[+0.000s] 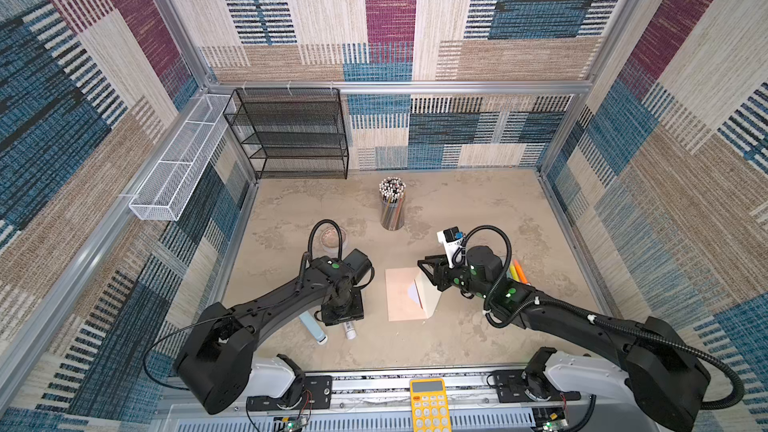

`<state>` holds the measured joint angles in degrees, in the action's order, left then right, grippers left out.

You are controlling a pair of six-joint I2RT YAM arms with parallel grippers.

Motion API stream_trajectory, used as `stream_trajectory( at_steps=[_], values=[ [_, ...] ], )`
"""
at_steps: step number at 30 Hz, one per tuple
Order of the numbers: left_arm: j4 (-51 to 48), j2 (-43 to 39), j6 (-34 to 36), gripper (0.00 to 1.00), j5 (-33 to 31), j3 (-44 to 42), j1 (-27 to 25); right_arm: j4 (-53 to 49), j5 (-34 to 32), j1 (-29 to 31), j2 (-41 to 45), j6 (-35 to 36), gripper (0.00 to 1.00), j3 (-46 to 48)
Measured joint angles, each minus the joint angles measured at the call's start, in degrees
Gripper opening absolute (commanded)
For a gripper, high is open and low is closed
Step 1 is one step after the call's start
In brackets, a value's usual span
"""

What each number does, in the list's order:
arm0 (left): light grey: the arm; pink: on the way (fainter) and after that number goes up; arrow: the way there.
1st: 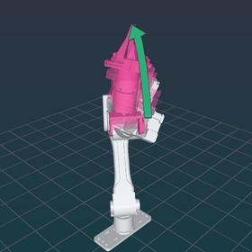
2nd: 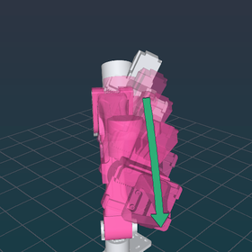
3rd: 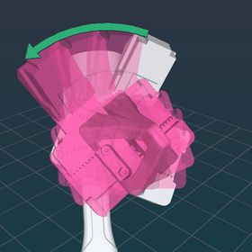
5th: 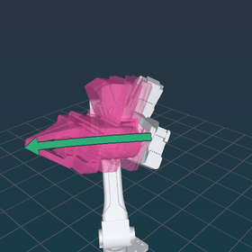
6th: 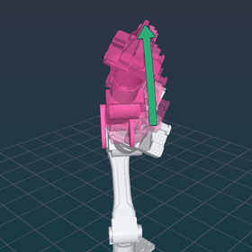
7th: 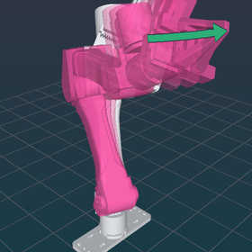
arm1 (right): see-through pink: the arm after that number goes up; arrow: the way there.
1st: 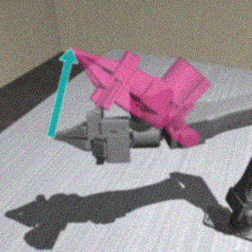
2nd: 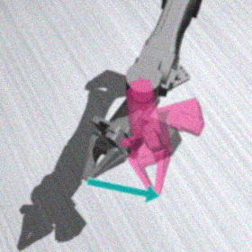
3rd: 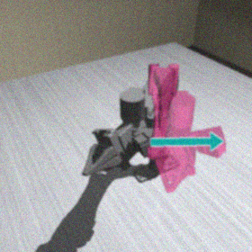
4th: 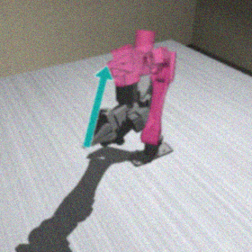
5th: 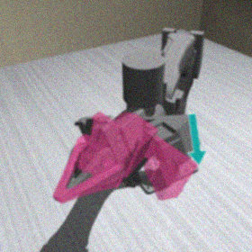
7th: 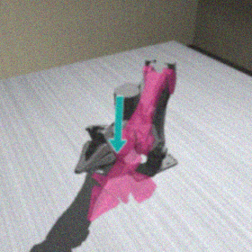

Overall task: Place the letter into the envelope and seal it
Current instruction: 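Lower the left gripper onto the white glue stick and grasp it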

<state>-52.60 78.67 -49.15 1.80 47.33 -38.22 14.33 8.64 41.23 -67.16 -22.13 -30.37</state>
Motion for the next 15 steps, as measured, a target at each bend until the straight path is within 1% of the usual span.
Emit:
stream_trajectory(
  at_steps=[5,13,15],
  values=[
    [1.92,0.57,-2.16,0.53,-1.53,-2.43,-0.31,0.02,0.39,0.0,0.0,0.55,0.38,0.09],
    [5.53,4.87,-3.54,0.5,-2.89,-2.45,-0.31,0.11,0.37,0.0,0.72,0.98,0.38,1.16],
    [6.6,5.25,-3.87,0.47,-2.89,-2.73,-0.31,0.09,0.37,0.0,1.09,1.01,0.38,1.42]
  ],
)
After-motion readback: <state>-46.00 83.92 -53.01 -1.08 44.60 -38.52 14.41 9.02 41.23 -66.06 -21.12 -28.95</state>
